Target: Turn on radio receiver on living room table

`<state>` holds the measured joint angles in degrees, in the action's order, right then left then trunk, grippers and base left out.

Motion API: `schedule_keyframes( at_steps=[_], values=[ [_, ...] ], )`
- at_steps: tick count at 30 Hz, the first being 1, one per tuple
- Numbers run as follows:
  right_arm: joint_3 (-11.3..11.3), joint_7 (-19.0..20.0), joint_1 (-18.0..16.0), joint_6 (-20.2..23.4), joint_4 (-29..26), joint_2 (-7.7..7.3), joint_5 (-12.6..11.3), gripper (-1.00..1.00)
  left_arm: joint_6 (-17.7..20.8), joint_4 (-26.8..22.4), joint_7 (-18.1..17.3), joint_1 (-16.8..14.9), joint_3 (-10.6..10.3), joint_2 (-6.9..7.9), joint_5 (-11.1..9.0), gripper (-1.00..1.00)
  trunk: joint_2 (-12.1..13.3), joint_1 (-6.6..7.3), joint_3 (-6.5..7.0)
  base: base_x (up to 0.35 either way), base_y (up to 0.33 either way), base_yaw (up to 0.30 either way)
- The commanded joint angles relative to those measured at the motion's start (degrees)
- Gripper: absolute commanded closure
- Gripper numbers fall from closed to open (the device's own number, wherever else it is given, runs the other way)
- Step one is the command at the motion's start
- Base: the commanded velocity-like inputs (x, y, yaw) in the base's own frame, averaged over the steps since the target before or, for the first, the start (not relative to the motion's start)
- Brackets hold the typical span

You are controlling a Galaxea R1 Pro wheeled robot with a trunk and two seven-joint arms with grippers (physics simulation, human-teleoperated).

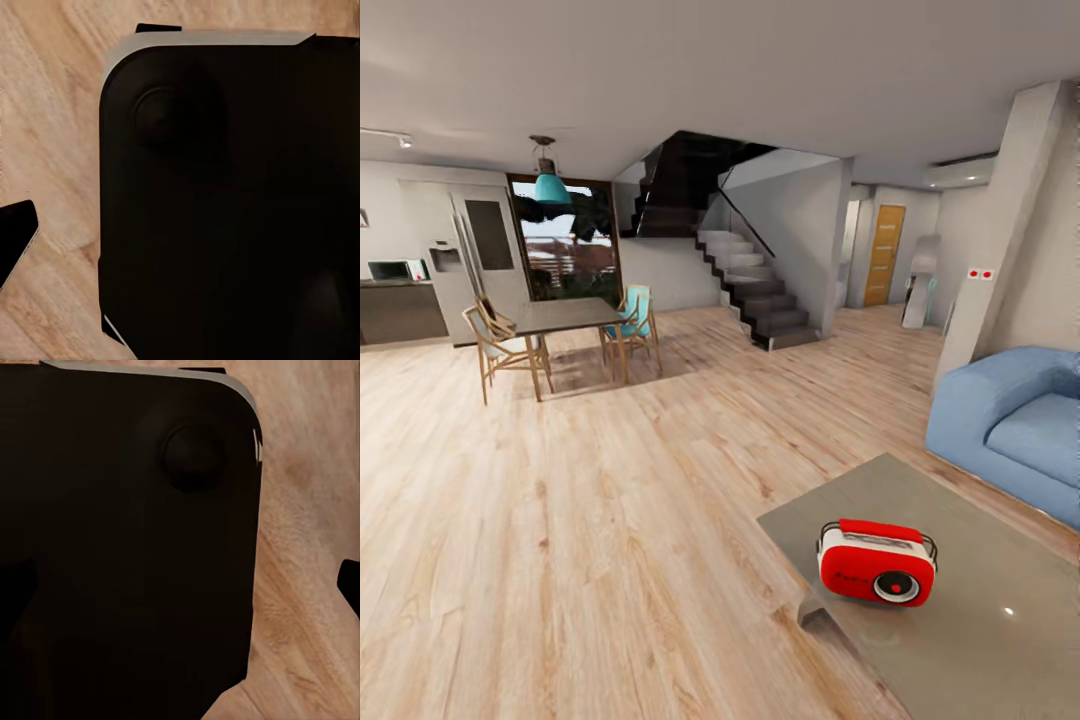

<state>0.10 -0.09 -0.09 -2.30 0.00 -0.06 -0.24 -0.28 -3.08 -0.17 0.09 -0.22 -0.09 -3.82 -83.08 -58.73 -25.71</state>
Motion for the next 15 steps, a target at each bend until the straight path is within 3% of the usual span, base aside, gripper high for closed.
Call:
schedule_keyframes(
  at_steps=[1,15],
  values=[
    [0.0,0.0,0.0,0.0,0.0,0.01,0.0,-1.0,0.0,0.0,0.0,0.0,0.0,0.0,0.0,-1.0,0.0,0.0,0.01,0.281,0.0,-0.085],
    [0.0,0.0,0.0,0.0,0.0,0.03,0.0,-1.0,0.1,0.0,0.0,0.0,0.0,0.0,0.3,-1.0,0.0,0.0,0.01,0.319,0.0,-0.008]
  ],
)
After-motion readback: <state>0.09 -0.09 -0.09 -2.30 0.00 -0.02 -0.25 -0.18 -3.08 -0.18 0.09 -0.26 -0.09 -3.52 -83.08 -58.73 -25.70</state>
